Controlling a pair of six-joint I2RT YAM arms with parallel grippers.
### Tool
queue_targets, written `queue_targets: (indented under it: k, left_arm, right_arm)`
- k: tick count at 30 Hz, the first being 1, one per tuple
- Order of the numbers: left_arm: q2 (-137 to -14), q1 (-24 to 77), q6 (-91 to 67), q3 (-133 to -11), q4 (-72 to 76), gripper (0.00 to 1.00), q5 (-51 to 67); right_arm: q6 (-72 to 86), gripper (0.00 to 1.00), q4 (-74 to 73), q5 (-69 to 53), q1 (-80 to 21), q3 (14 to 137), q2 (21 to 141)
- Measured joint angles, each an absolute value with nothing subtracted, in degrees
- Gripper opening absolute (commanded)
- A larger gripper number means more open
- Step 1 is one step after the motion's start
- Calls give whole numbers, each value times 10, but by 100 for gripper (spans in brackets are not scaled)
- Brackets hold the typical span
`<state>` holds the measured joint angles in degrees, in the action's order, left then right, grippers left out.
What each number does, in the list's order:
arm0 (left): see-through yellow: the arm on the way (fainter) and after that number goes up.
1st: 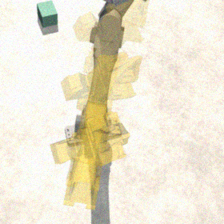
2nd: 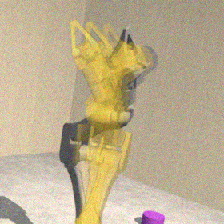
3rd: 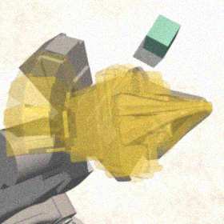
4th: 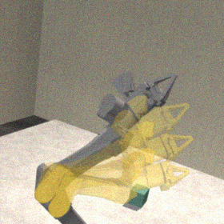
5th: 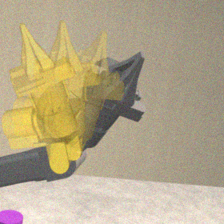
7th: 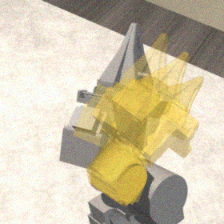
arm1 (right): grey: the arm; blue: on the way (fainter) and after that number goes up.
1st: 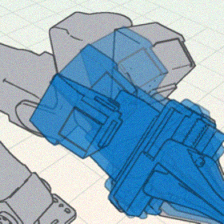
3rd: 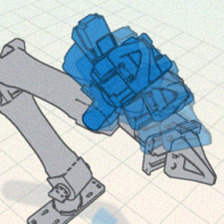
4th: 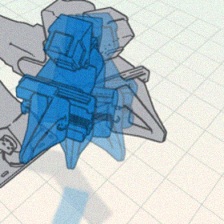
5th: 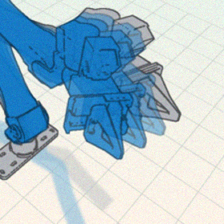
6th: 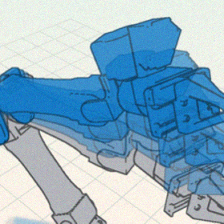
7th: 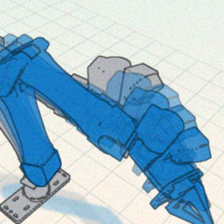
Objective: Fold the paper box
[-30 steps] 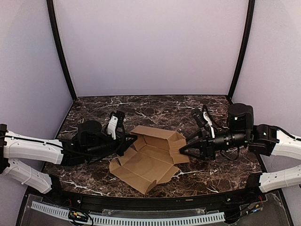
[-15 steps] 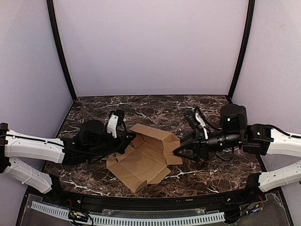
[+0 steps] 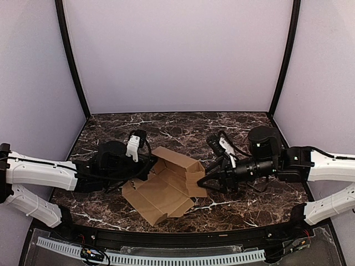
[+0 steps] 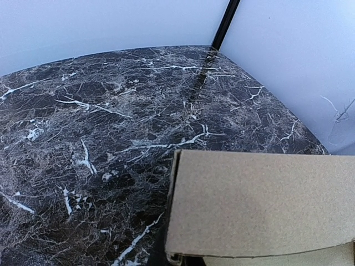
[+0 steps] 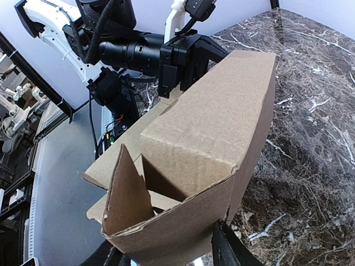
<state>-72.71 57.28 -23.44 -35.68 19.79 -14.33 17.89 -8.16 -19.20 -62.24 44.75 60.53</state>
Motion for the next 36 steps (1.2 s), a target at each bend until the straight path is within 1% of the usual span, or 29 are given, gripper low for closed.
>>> queue_targets:
  k: [11,17,24,36]
  left_arm:
    - [-735,573,-245,-378,163,1,-166]
    - [-743,573,-252,-391,133,1,-181]
    - [-757,573,-265,-405,105,1,-196]
    - [-799,573,-307,-431,64,1,-213]
  right_arm:
    - [178,51,-93,-150,-642,458,629]
    - [177,50,-121,-100,-653,479,654]
    - [181,46,-147,-30,-659,493,675]
    - [221,46,-170,65,-665,521,740]
